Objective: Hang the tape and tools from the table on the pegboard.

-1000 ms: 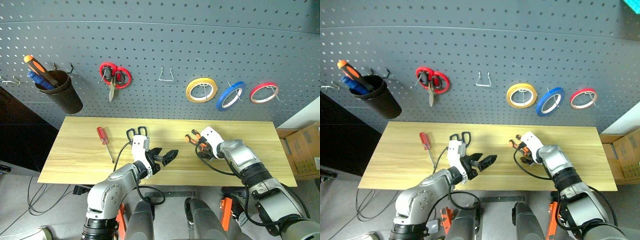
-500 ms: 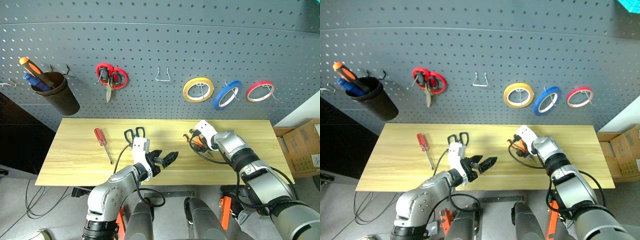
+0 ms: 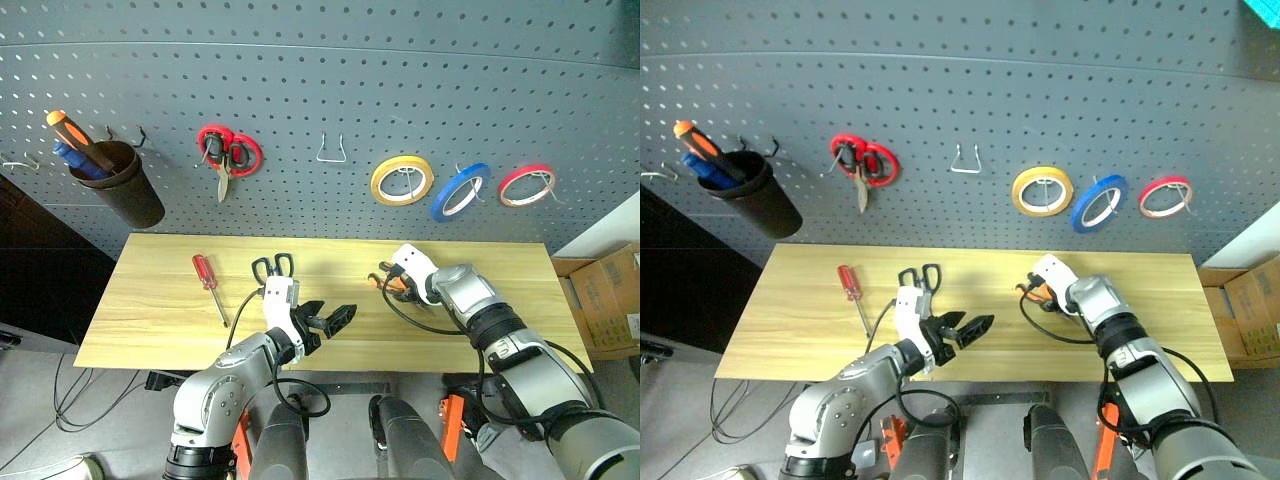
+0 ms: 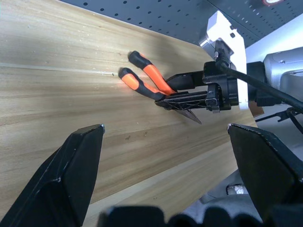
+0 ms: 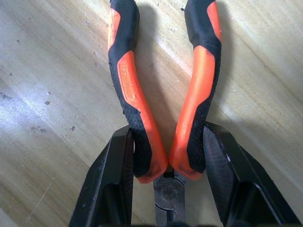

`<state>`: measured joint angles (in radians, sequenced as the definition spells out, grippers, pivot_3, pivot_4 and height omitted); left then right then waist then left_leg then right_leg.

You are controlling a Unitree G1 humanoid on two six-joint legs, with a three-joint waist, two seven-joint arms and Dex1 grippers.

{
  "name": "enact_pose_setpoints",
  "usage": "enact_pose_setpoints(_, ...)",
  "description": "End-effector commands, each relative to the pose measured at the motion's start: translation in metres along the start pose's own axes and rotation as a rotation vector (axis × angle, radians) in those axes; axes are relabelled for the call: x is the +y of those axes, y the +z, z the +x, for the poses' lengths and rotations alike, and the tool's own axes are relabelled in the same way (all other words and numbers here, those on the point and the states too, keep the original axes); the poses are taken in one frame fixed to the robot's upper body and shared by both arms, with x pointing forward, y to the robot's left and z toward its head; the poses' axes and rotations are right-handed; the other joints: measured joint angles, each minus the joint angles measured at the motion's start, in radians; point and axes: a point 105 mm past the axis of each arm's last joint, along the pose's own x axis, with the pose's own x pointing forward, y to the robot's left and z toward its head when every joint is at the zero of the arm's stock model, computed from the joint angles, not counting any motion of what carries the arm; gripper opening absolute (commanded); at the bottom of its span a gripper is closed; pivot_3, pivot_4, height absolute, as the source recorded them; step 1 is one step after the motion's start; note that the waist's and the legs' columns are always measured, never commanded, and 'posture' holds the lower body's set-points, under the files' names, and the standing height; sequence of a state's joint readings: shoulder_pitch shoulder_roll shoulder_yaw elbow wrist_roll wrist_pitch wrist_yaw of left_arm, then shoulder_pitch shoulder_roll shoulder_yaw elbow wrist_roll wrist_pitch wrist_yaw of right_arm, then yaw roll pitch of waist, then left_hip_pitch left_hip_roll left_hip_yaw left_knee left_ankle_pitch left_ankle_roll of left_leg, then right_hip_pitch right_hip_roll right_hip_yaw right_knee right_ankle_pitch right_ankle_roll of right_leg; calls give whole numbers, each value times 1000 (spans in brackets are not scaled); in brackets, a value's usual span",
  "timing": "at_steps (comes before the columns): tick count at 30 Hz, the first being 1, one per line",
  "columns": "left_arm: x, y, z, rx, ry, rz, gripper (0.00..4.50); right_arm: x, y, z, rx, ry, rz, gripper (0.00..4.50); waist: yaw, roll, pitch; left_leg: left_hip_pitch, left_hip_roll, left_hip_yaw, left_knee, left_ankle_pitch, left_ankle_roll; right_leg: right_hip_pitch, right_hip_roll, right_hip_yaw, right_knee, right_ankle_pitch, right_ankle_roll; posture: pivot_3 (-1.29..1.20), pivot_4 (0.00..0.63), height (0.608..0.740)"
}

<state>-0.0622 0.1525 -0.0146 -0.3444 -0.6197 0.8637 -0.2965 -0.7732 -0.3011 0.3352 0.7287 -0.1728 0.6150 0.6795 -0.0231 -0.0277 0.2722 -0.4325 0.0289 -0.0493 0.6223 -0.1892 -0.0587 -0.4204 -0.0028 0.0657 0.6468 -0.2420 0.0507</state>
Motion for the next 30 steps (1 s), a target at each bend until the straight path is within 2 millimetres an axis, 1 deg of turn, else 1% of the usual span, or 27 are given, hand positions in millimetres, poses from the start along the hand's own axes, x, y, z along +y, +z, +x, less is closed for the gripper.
enact_pose_setpoints(1, -11, 8, 1, -32, -52, 17, 4500, 15, -21, 5, 37, 77, 32, 1689, 0, 0, 0, 0, 0, 0, 0, 0, 0, 0, 0, 0, 0, 0, 0, 108, 252, 740)
enact_pose_setpoints(4, -16, 15, -2, -53, -84, 21, 4500, 18, -6, -6, -79, 98, 51, 1689, 3, 0, 0, 0, 0, 0, 0, 0, 0, 0, 0, 0, 0, 0, 0, 118, 237, 740)
enact_pose_setpoints(8, -18, 31, -14, -117, -114, 32, 4500, 27, 9, -35, -288, 79, 128, 1689, 8, 0, 0, -1, 0, -1, -3, 0, 0, -2, 0, -1, 0, 0, 0, 114, 222, 740)
enact_pose_setpoints(10, -22, 37, -25, -140, -138, 47, 4500, 36, 15, -51, -389, 62, 195, 1689, 9, 0, 0, -2, 0, -1, -4, 0, 0, -3, 0, -1, 0, -1, 1, 111, 214, 740)
enact_pose_setpoints(12, -23, 41, -40, -149, -146, 60, 4500, 51, 31, -68, -519, 70, 254, 1689, 3, 0, 0, -2, 1, 0, -6, 0, 0, -4, 0, 0, 0, -1, 1, 111, 197, 740)
enact_pose_setpoints(13, -23, 43, -48, -152, -147, 67, 4500, 61, 44, -79, -598, 96, 271, 1689, -2, 0, 0, -2, 1, 0, -6, 0, -1, -5, 0, 0, 0, -1, 1, 107, 186, 740)
enact_pose_setpoints(14, -23, 44, -53, -154, -148, 72, 4500, 68, 52, -86, -649, 114, 283, 1689, -4, 1, -1, -2, 1, -1, -7, 0, -1, -5, 0, 0, 1, -1, 1, 107, 186, 740)
enact_pose_setpoints(16, -22, 53, -65, -172, -140, 86, 4500, 81, 81, -105, -796, 140, 282, 1689, -5, 0, -2, -1, 1, -1, -8, 1, -2, -5, 0, -1, 1, -1, 1, 113, 156, 740)
enact_pose_setpoints(17, -22, 56, -69, -178, -137, 90, 4500, 85, 90, -111, -839, 144, 284, 1689, -5, 0, -5, -1, 1, -2, -8, 2, -3, -5, 0, -2, 1, -1, 0, 113, 156, 740)
enact_pose_setpoints(18, -22, 60, -73, -190, -133, 93, 4500, 85, 99, -116, -884, 132, 282, 1689, -3, 0, -9, -1, 1, -3, -8, 2, -4, -5, 0, -3, 1, -1, 0, 119, 144, 740)
enact_pose_setpoints(19, -19, 65, -74, -201, -130, 90, 4500, 83, 107, -119, -921, 112, 278, 1689, -1, -1, -19, -1, 1, -3, -8, 3, -4, -5, 0, -3, 1, -1, 0, 138, 119, 740)
enact_pose_setpoints(20, -18, 71, -78, -223, -125, 91, 4500, 81, 120, -127, -985, 87, 266, 1689, 3, -2, -26, -1, 1, -2, -8, 3, -5, -4, -1, -3, 0, -1, 0, 138, 119, 740)
enact_pose_setpoints(22, -15, 87, -83, -288, -109, 96, 4500, 71, 145, -145, -1126, 8, 243, 1689, 17, -7, -40, -1, -1, -2, -8, 3, -5, -3, -2, -3, -1, -1, 0, 155, 84, 740)
enact_pose_setpoints(23, -13, 94, -84, -314, -97, 96, 4500, 66, 153, -152, -1178, -30, 233, 1689, 21, -10, -48, -1, 0, -2, -7, 3, -5, -3, -2, -3, -1, 0, 0, 158, 75, 740)
enact_pose_setpoints(25, -8, 103, -82, -336, -81, 106, 4500, 57, 163, -157, -1241, -89, 194, 1689, 33, -13, -69, -1, -1, -2, -8, 3, -5, -3, -2, -4, -2, 0, 0, 172, 51, 740)
enact_pose_setpoints(27, -5, 111, -78, -357, -68, 127, 4500, 48, 174, -166, -1319, -142, 160, 1689, 46, -15, -90, 0, -1, -2, -9, 3, -6, -2, -1, -5, -2, 2, -5, 183, 33, 740)
enact_pose_setpoints(30, 1, 126, -70, -402, -42, 154, 4500, 34, 192, -177, -1402, -229, 108, 1689, 50, -17, -113, 1, -1, -2, -9, 4, -7, -1, -1, -5, -2, 3, -5, 185, 4, 740)
